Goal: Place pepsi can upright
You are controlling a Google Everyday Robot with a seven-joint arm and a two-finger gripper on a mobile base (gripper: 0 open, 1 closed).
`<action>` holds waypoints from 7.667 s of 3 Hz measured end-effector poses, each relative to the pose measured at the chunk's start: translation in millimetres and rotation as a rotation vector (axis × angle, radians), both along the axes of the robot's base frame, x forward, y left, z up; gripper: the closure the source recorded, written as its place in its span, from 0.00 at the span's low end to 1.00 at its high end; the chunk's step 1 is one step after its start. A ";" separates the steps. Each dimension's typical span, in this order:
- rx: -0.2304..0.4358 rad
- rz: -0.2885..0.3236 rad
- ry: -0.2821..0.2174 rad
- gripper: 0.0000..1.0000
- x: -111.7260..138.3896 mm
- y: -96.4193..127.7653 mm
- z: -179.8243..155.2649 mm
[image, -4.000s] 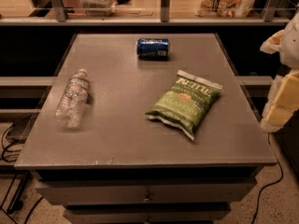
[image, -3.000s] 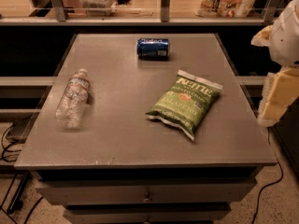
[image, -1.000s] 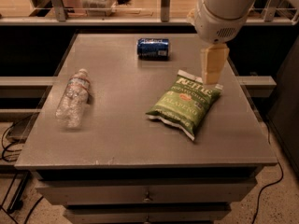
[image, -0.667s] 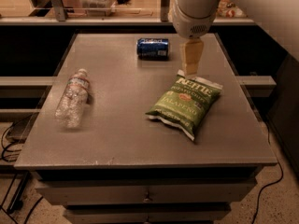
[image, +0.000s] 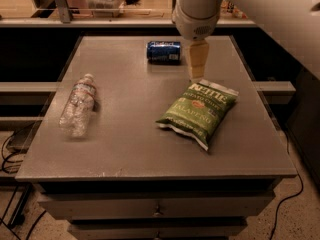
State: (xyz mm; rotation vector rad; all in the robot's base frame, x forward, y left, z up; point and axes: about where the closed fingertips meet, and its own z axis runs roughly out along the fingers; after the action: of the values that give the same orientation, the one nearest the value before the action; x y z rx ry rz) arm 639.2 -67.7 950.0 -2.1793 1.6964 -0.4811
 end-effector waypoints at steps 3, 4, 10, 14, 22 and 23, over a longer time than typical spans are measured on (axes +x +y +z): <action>-0.091 0.046 -0.033 0.00 74.2 42.8 -32.2; -0.093 0.021 -0.033 0.00 103.5 40.6 -45.5; 0.013 -0.022 -0.041 0.00 168.7 61.4 -79.9; 0.038 -0.055 -0.012 0.88 170.4 58.8 -82.6; 0.634 0.153 0.130 1.00 84.7 74.3 -24.5; 0.740 0.142 0.151 1.00 77.8 72.5 -28.2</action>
Offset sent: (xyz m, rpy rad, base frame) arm 0.0795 0.0554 -0.0322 -0.1096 -0.0475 0.0722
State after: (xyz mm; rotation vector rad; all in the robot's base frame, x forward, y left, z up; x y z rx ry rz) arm 717.0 4.8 921.7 -1.7795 1.4500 0.3207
